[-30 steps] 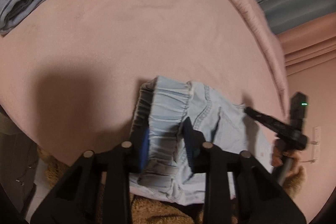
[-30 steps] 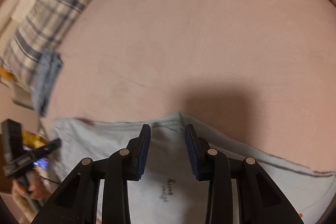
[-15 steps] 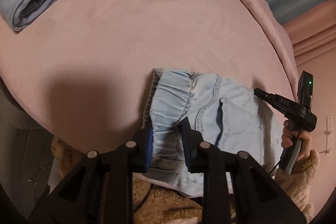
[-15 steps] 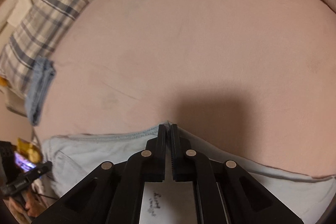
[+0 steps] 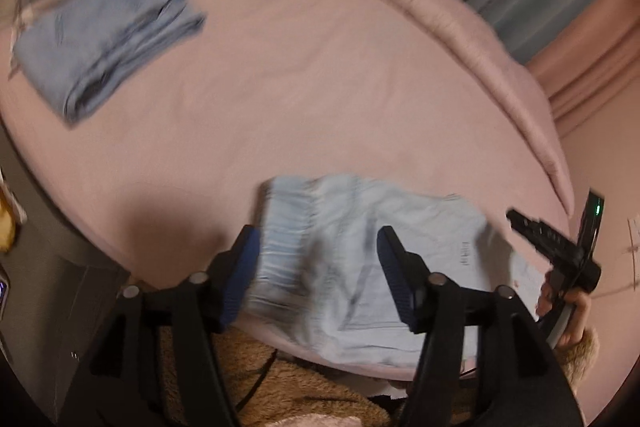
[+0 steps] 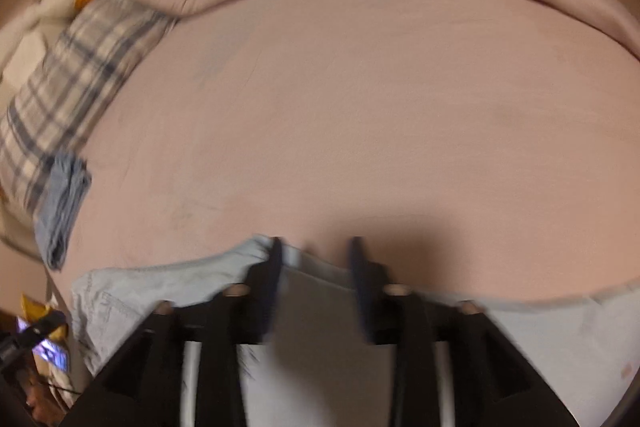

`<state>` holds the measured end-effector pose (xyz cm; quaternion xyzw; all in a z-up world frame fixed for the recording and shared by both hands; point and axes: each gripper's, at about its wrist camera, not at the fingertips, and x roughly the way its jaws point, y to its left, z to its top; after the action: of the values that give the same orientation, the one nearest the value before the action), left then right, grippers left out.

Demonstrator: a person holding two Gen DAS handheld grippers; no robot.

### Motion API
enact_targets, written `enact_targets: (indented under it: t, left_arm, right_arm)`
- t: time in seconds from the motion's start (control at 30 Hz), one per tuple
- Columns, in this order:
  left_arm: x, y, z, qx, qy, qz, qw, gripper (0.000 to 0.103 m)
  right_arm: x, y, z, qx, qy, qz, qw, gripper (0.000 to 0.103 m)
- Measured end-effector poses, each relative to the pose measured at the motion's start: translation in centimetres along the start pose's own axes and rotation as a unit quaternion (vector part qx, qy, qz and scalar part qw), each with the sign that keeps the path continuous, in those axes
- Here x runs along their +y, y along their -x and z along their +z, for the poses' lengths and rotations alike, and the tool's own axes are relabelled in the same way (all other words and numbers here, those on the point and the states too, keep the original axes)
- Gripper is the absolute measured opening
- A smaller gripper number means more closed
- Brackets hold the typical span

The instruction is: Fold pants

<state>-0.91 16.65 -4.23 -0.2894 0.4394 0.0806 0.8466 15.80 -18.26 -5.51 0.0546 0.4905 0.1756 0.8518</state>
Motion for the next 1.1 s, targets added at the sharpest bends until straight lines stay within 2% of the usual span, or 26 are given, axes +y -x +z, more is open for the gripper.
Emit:
enact_targets:
  t: [0.1,0.17,0.23,0.33,0.43,0.53,0.63,0.7,0.77,0.83,0.87,0.9,1.0,1.1]
  left_arm:
    - [-1.7,0.6,-0.7,0.0,-0.018,-0.031,0.9994,0.062]
    - [-3.2,-0.3,-1.6,0.016,-0.03,-0.063,0.9975,0.061]
    - [-4.3,-2.0,-2.5,0.042,-0.041,-0.077,0.9953,0.06]
    - [-5.6,-5.2,-4.2,0.096,-0.051,-0.08,0.9908,0.047]
    - [-5.9,-7.4,-5.6,0.129,-0.052,-0.073,0.9876,0.044]
    - [-5.4,-9.1,-6.7,0.146,-0.054,-0.04,0.9871,0.039]
    - [-4.9,-9.1,-7.1,0.138,-0.052,-0.039,0.9883,0.034]
    - [-4.6,-9.1,-7.0,0.14,-0.046,-0.044,0.9881,0.033]
    - [-3.9,-8.9,-7.0,0.142,-0.041,-0.046,0.988,0.03]
    - [-3.6,-8.8,-7.0,0.141,-0.04,-0.046,0.9881,0.029]
    - [-3.6,-8.7,-7.0,0.141,-0.04,-0.047,0.988,0.029]
    - [-3.5,-8.6,-7.0,0.142,-0.04,-0.047,0.988,0.028]
    - [-3.8,-8.8,-6.6,0.147,-0.039,-0.044,0.9875,0.025]
    - [-3.0,-8.6,-6.1,0.153,-0.031,-0.049,0.9865,0.024]
  right_arm:
    - [-5.9,3.9,-2.8,-0.026,-0.069,-0.026,0.997,0.048]
    - [-10.4,6.3,-5.3,-0.043,-0.129,-0.054,0.989,0.048]
    - [-14.9,8.7,-8.0,-0.059,-0.192,-0.097,0.975,0.048]
    - [-21.0,11.8,-11.9,-0.075,-0.272,-0.147,0.948,0.048]
    - [-25.0,14.0,-14.5,-0.093,-0.324,-0.186,0.923,0.048]
    - [-27.8,15.3,-16.0,-0.113,-0.359,-0.212,0.902,0.047]
    - [-30.3,15.2,-16.7,-0.12,-0.389,-0.193,0.893,0.044]
    - [-31.9,14.7,-17.1,-0.125,-0.418,-0.169,0.884,0.034]
    - [-32.4,14.0,-17.3,-0.124,-0.43,-0.155,0.881,0.031]
    - [-32.8,13.3,-17.3,-0.121,-0.432,-0.154,0.88,0.021]
    - [-32.5,13.2,-17.1,-0.125,-0.429,-0.153,0.881,0.012]
    - [-32.3,13.4,-17.0,-0.133,-0.425,-0.156,0.882,0.009]
    - [-31.7,14.9,-17.4,-0.156,-0.417,-0.172,0.879,0.005]
    - [-31.2,16.3,-18.1,-0.183,-0.421,-0.17,0.872,0.004]
